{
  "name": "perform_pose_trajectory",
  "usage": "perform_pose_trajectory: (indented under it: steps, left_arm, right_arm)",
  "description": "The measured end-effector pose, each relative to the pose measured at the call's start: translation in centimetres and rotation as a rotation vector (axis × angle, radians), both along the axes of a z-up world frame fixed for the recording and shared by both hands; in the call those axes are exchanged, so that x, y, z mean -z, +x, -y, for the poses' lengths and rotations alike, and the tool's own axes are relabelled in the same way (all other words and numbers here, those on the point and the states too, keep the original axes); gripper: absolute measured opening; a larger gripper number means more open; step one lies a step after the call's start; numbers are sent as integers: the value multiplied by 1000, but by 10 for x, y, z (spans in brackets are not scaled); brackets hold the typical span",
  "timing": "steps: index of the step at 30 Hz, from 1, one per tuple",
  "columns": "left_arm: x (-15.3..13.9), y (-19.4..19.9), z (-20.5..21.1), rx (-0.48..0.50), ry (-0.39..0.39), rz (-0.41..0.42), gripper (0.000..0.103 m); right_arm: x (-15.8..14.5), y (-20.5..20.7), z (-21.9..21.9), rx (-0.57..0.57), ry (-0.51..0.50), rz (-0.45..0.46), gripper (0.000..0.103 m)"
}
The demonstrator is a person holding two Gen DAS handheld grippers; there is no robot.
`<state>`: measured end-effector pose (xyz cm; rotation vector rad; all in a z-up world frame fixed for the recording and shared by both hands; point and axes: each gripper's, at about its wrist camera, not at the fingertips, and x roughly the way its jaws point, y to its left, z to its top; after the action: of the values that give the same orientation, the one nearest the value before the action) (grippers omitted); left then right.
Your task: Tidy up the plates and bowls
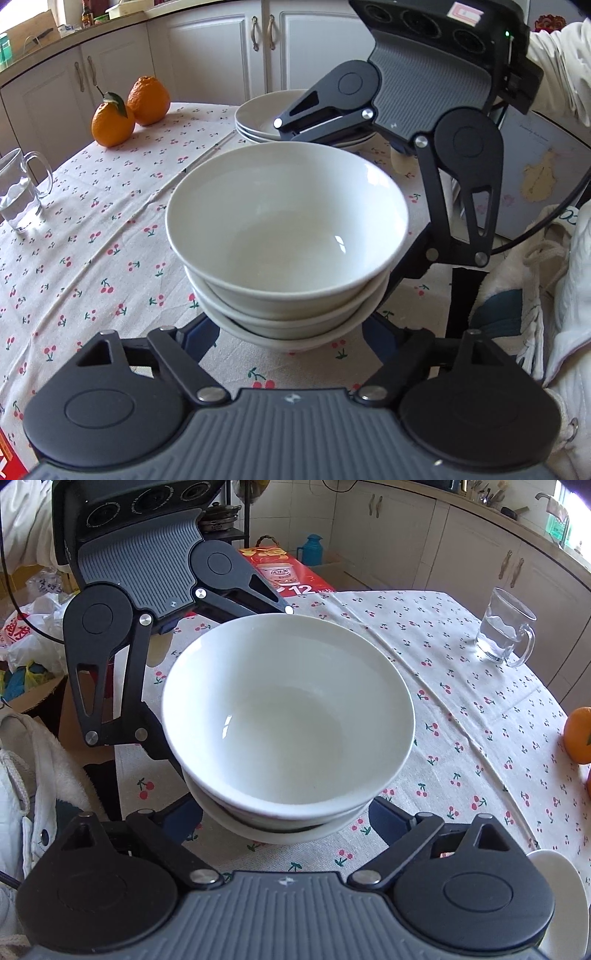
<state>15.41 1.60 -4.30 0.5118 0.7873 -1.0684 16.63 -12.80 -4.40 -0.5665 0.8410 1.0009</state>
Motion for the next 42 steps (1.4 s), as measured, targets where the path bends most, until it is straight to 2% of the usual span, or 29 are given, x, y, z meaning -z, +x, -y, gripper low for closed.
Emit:
perform_pose_trajectory:
  steps: [7, 30, 42]
  left_arm:
    - [0, 3, 0, 0, -6, -15, 80]
    - [0, 10, 1, 48, 5, -39, 80]
    - [-2, 7, 2, 34, 1, -31, 80]
  right_arm:
    - [-2, 1, 0, -15, 0, -18, 89]
    - [-4, 5, -2, -38, -20, -30, 89]
    - [-5, 8, -3, -32, -25, -42, 89]
